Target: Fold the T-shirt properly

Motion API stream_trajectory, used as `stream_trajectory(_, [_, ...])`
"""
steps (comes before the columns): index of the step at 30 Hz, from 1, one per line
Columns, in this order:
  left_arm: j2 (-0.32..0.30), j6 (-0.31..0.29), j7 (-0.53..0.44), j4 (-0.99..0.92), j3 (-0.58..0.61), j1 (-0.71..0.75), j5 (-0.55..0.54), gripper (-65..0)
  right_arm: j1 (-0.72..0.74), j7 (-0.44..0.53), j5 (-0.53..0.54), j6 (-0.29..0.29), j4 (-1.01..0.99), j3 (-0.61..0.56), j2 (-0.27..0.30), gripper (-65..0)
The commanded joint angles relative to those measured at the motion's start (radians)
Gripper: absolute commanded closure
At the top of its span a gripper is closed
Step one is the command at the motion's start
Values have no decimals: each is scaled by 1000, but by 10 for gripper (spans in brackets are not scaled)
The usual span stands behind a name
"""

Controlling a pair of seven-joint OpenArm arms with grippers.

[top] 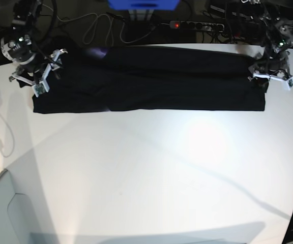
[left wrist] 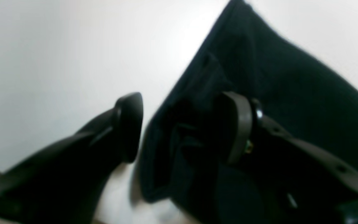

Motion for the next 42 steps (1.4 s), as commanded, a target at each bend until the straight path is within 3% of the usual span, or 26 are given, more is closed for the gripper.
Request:
stream_trajectory(1, [-13,1,-14,7,0,-10,2,-369,0,16,6,26,18,3,10,-390])
stream_trajectory(13, [-13,0,-12,-71,19,-2,2,-358,6,16,6,26,18,5,10,-390])
stream_trajectory(22, [-8,-2,-23,-97,19,-2,-3,0,9,16,6,26,18,5,10,-390])
stream_trajectory(31, [-1,-2,-23,45,18,38,-4,0,10,16,6,26,15,3,10,-390])
stream_trajectory(42, [88,-2,-12,386,19,90,-4,0,29,15,6,26,12,3,10,-390])
